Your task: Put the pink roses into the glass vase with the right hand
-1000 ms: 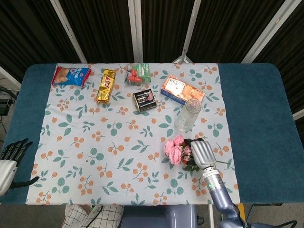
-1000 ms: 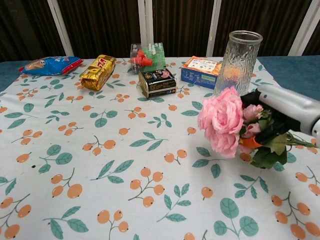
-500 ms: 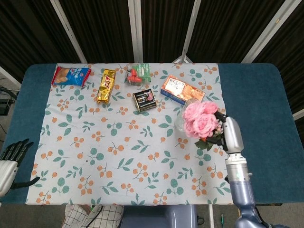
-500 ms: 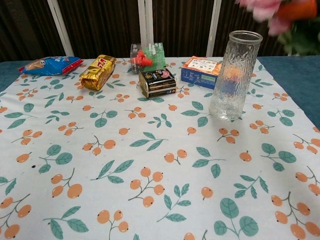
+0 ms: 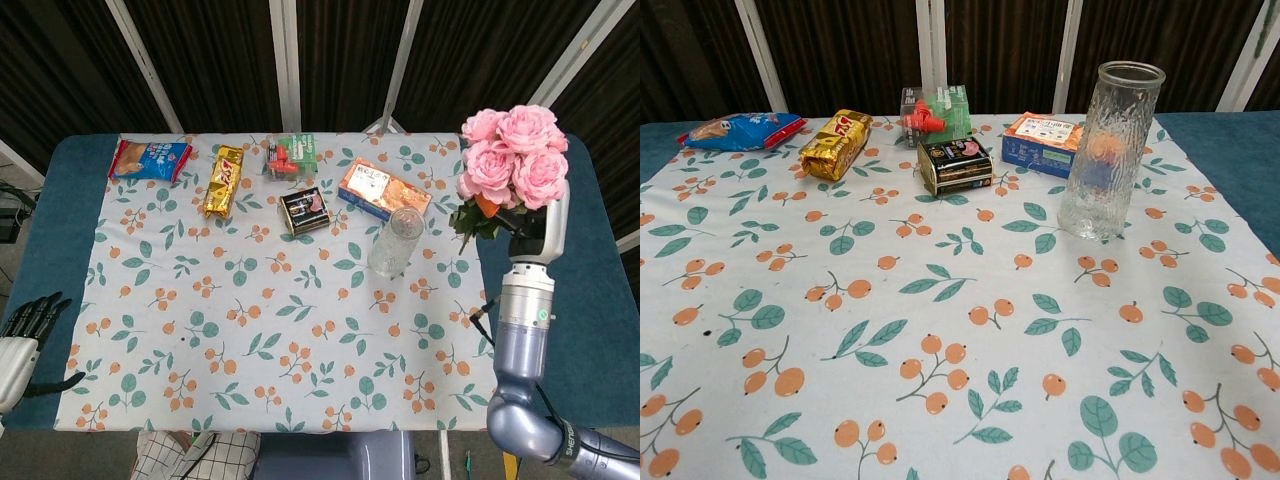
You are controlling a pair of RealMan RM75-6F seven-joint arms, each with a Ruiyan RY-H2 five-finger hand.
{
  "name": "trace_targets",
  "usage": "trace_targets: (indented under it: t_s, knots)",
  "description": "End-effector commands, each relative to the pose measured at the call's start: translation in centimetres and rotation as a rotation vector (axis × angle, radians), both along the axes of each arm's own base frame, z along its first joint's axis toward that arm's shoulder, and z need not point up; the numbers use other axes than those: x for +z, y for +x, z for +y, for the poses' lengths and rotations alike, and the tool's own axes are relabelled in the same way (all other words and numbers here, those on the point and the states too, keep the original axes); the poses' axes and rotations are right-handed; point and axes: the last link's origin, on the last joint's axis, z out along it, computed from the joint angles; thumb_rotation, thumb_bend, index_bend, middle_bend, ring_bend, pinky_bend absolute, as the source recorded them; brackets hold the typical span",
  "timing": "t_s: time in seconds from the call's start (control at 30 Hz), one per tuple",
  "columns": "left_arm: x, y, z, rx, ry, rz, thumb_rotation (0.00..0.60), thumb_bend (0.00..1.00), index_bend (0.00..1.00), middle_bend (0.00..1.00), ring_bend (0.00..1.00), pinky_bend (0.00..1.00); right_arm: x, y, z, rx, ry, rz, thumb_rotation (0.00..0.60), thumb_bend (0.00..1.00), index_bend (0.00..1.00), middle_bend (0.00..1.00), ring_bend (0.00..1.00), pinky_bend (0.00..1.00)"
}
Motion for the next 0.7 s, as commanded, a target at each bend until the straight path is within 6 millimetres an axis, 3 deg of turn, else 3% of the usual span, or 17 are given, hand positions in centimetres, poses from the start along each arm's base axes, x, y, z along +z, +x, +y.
trace_targets:
  t_s: [0.03, 0.37, 0.7]
  knots:
    - [0.0, 0.0, 0.1, 0.004, -0.002, -0.002, 0.6, 0.0, 0.0, 0.0, 0.0, 0.0, -0.5, 1.3, -1.1, 0.025, 0.008, -0.059, 0.6, 0.28, 0.5, 0.51, 0.5, 0.36]
    - [0.0, 0.0, 0.1, 0.011, -0.006, -0.011, 0.6, 0.0, 0.0, 0.0, 0.0, 0.0, -2.7, 4.1, -4.0, 0.044, 0.032, -0.105, 0.6, 0.28, 0.5, 0.51, 0.5, 0.36]
    - [0.2, -0.2, 0.1, 0.02, -0.01, -0.021, 0.6, 0.0, 0.0, 0.0, 0.0, 0.0, -5.0, 4.6, -6.3, 0.019, 0.064, -0.092, 0.6, 0.28, 0.5, 0.51, 0.5, 0.36]
